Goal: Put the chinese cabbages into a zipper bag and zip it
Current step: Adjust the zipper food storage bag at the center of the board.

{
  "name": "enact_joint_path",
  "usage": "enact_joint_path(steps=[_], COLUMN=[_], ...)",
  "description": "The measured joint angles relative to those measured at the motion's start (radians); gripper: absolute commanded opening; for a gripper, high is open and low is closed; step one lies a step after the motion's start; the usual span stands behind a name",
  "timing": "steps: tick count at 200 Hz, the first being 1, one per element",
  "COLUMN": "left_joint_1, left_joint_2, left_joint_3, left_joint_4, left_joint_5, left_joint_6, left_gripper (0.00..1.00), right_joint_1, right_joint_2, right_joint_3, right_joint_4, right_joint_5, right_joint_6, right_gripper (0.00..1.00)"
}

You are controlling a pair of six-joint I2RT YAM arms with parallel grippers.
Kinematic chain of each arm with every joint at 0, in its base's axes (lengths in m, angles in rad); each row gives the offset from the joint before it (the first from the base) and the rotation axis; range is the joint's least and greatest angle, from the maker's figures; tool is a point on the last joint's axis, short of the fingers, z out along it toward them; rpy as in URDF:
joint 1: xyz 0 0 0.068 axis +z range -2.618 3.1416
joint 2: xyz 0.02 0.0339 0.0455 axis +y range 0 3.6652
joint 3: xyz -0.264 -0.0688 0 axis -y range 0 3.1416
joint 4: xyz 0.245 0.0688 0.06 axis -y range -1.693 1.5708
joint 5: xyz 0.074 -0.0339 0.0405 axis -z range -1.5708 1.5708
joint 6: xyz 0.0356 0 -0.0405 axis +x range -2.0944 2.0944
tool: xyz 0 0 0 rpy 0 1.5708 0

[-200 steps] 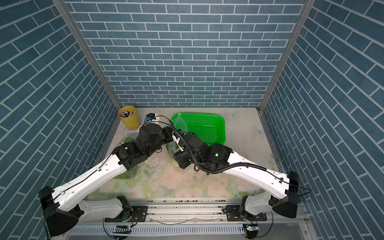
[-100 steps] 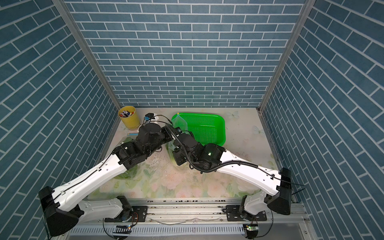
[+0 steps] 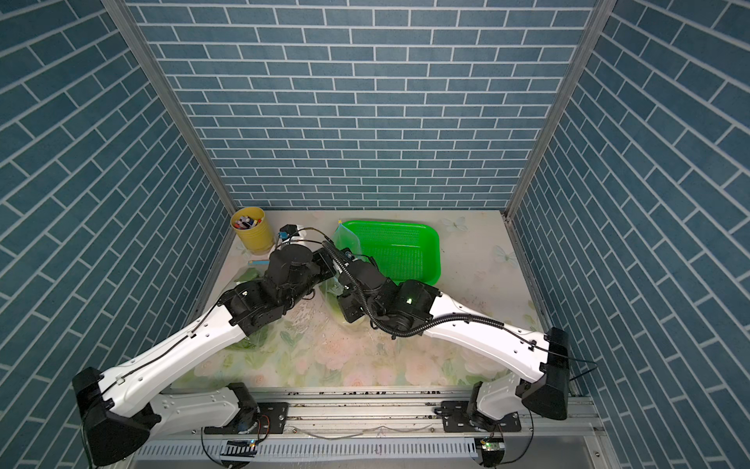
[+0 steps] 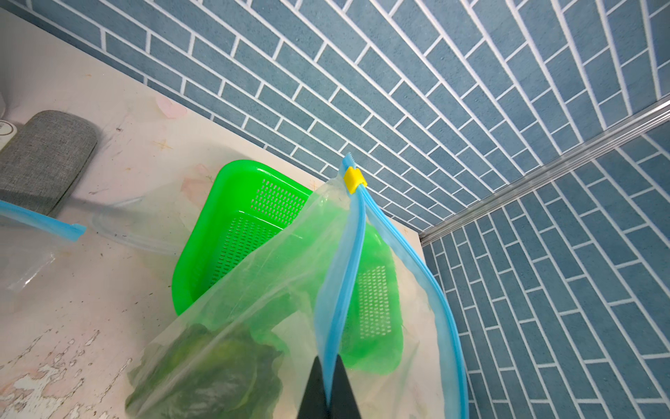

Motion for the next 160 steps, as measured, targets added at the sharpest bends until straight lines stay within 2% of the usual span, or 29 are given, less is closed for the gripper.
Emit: enact_joint_path(steps=[40, 60, 69, 123, 160], left_joint_1=[0.02, 0.049, 0.065, 0.188, 0.285], left_joint_2=[-0.069, -0.13, -0.161, -0.317, -0.443], left_joint_3=[-0.016, -0.026, -0.03, -0.05, -0.166], left_joint_4=[-0.002, -0.004, -0.008, -0.031, -0.008], left_joint_5=[-0.008, -0.003, 0.001, 0.098, 0.232], left_joint_6=[0.048, 0.113, 0.157, 0.435, 0.591], left_gripper=[0.49, 0.52, 0.59, 0.61, 0.61], right_joint_1=[0.0, -0.003, -0.007, -0.047, -0.101], right_joint_2=[0.0, 0.0, 0.0, 0.0, -0.035], right_joint_3=[0.096, 0.14, 0.157, 0.192, 0.167], right_joint_4=[-0.082, -0.126, -0.147, -0.214, -0.217], right_joint_5=[0.001, 0.006, 0.01, 0.011, -0.001], right_joint_6=[-0.1, -0.169, -0.201, -0.399, -0.519], right_gripper=[0.0, 0.0, 0.0, 0.0, 0.0])
